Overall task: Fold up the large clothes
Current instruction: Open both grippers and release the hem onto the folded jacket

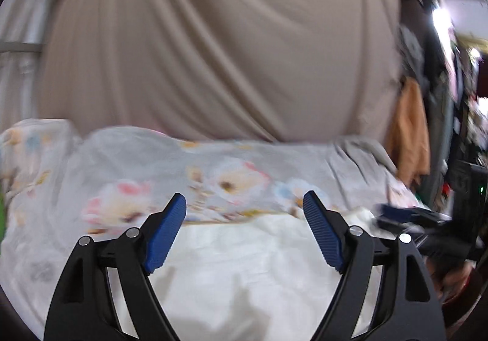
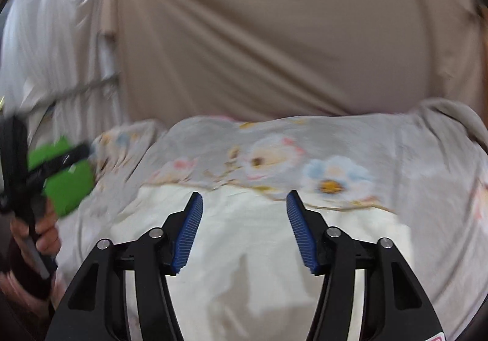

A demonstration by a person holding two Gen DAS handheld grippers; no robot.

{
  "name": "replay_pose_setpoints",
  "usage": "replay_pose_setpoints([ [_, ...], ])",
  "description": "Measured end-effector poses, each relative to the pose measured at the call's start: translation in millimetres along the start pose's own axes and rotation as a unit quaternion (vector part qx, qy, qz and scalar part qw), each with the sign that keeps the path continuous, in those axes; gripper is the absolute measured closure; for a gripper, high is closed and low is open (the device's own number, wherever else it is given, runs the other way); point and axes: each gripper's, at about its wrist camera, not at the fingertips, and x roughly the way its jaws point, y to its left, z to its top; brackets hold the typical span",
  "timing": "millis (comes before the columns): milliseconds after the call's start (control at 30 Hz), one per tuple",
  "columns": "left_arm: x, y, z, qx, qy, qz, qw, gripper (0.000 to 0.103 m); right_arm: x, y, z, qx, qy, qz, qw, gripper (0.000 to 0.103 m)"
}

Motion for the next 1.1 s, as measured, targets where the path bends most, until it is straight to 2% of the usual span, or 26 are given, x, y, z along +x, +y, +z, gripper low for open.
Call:
replay_pose_setpoints([
  [67,39.5,-15.4,-3.1,0.011,0.054,-0.011,0.9984,0.026,35.5,22.4,-2.4,-0.049,0.042,-0.004,0.998,0.069],
  [133,88.3,-21.8,-15.3,0.019,0.117,-0.003,0.993,0.028,65.1,25.9,-10.0,-0.07,0.083,-0.014,0.994,0.085],
  [167,108.5,-20.3,-23.4,0.02,0.141,0.004,0.9898,0.028,80.8,21.7,-14.9,-0.073,0.107,-0.024,0.991,0.087],
  [267,147.7,-7.6,-48.3,0.029,0.188,0.041,0.981,0.032,107.5,-11.8,-30.3,-0.059,0.152,-0.061,0.985,0.091],
  [333,158.3,9.1,-60.1,0.023,0.203,0.057,0.9772,0.031,108.5,-43.6,-36.5,-0.025,0.162,-0.065,0.984,0.093],
  [500,159.9,58.5,-70.2,0.001,0.201,0.087,0.9756,0.03,96.3,-112.2,-45.2,0.037,0.166,-0.119,0.978,0.093],
  [633,166.5,87.1,-73.6,-0.02,0.207,0.088,0.9743,0.029,93.5,-156.4,-56.5,0.111,0.173,-0.093,0.974,0.095],
  [700,171.2,95.5,-77.6,-0.038,0.207,0.077,0.9745,0.027,98.4,-161.9,-60.4,0.125,0.177,-0.085,0.973,0.096],
  [867,183.2,97.9,-81.6,-0.04,0.217,0.073,0.9725,0.024,111.8,-154.4,-65.3,0.101,0.184,-0.102,0.972,0.096],
  [967,184.2,100.3,-82.2,-0.048,0.219,0.069,0.9722,0.024,111.1,-156.2,-64.9,0.107,0.179,-0.097,0.973,0.094],
  [1067,171.0,100.5,-75.7,-0.048,0.197,0.083,0.9757,0.025,94.8,-155.8,-59.6,0.114,0.147,-0.112,0.976,0.092],
  [1100,158.9,102.7,-71.0,-0.054,0.178,0.088,0.9786,0.025,81.2,-154.2,-54.1,0.114,0.119,-0.131,0.978,0.082],
])
